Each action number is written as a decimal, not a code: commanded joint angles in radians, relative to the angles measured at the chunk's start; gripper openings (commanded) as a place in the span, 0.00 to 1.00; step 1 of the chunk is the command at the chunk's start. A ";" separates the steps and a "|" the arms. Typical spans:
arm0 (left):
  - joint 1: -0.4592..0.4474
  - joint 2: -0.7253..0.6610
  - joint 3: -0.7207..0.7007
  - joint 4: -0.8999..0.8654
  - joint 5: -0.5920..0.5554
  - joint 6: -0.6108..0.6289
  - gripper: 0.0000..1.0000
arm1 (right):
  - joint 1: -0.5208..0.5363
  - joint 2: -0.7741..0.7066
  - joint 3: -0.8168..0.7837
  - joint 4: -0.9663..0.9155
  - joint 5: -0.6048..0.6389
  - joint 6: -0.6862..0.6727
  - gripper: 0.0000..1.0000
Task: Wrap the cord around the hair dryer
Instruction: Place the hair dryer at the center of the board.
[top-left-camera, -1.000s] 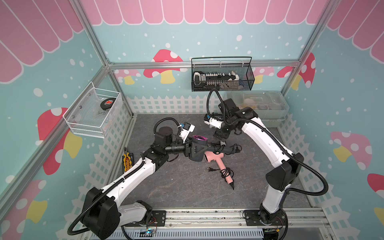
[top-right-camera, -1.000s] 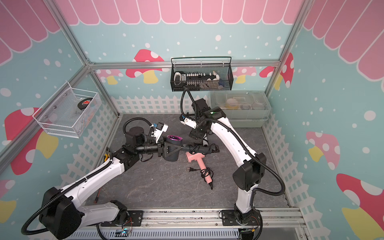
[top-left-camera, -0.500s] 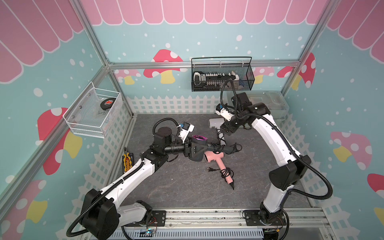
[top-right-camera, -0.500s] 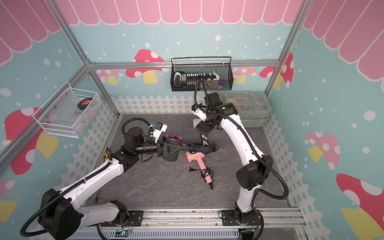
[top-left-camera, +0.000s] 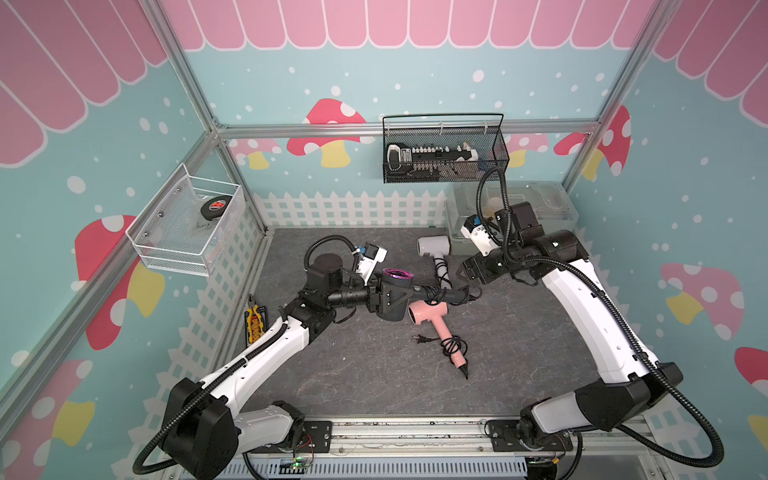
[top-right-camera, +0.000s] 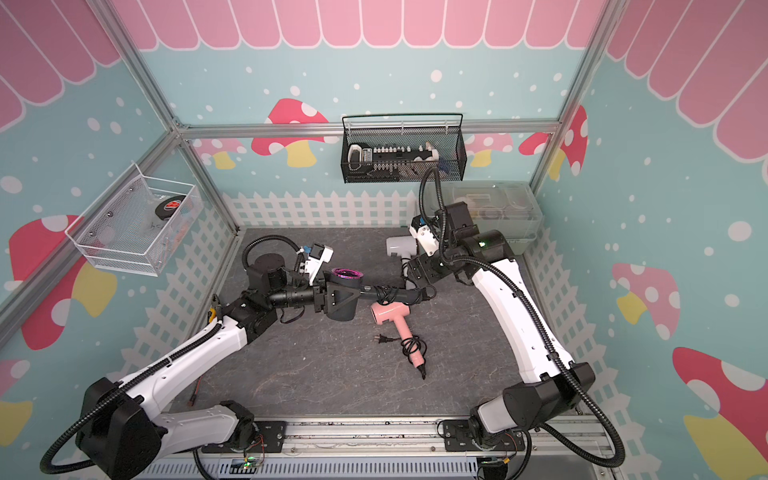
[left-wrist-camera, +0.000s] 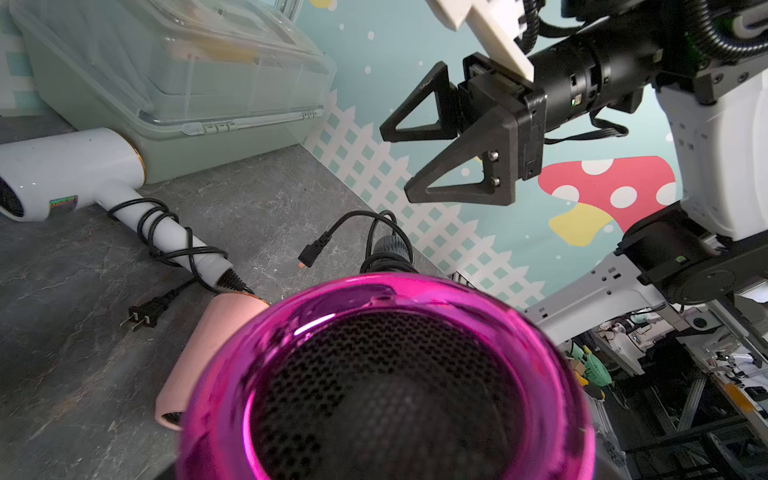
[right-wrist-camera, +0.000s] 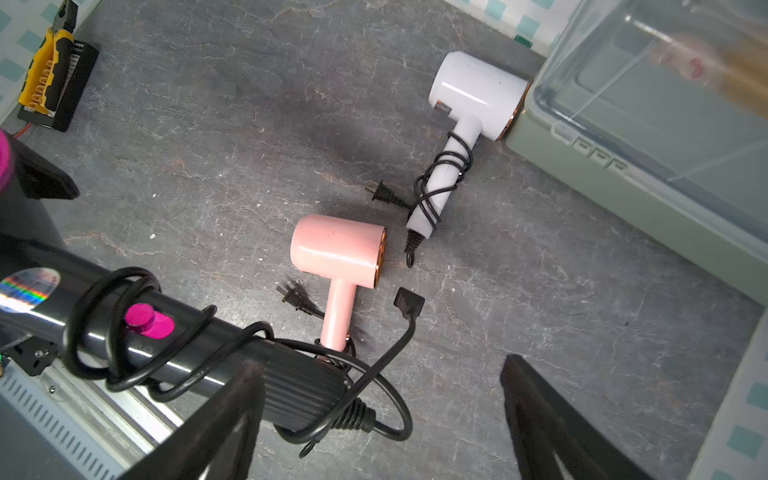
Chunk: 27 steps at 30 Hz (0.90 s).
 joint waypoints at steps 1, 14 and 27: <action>0.007 -0.028 0.004 0.079 0.004 -0.008 0.00 | -0.004 -0.026 -0.038 0.011 -0.055 0.079 0.88; 0.007 -0.027 0.005 0.075 0.000 -0.004 0.00 | -0.006 -0.056 -0.179 0.081 -0.164 0.149 0.85; 0.007 -0.034 0.004 0.070 -0.004 -0.004 0.00 | -0.006 -0.043 -0.210 0.107 -0.256 0.145 0.82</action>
